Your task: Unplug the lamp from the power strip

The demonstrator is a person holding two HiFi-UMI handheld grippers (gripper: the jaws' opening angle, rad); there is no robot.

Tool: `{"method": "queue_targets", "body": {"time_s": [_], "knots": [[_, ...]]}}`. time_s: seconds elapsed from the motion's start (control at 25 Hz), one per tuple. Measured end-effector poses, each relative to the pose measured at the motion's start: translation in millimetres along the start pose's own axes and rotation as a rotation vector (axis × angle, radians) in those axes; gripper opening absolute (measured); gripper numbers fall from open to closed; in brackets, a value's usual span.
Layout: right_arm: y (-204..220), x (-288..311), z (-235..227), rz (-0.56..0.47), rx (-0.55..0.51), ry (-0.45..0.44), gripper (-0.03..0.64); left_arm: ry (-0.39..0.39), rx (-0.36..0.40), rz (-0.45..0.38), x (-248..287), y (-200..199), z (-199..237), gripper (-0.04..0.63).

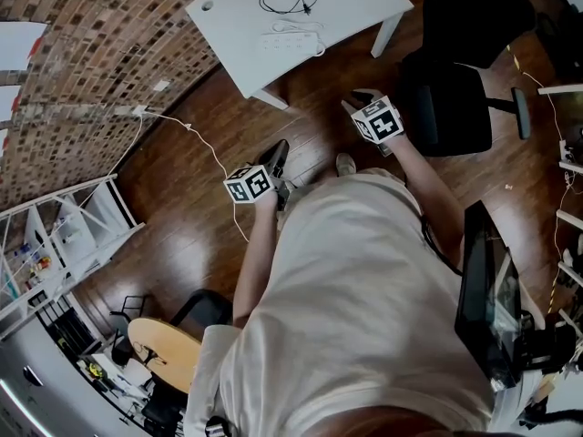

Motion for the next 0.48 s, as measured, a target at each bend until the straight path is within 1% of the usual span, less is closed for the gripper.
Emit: {"method": "queue_targets", "body": {"time_s": [0.16, 0.36, 0.48], "knots": [[2, -5, -13, -0.005, 0.012, 0.034, 0.123, -0.015, -0.015, 0.000, 2, 8, -5, 0.005], [5, -7, -18, -0.009, 0.002, 0.030, 0.107, -0.024, -0.034, 0.023, 5, 17, -6, 0.005], [6, -5, -19, -0.012, 0.003, 0.019, 0.107, -0.032, -0.032, 0.016, 6, 18, -8, 0.005]]}}
Point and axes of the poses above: the fingertips, and each gripper's own axes: x forward along the fingers, z to its left, y out of its underside, the point moved 10 cm from there along -x, backward along the fingers, and after that the axes turned 11 degrees about -z, right-handed, at the moved point
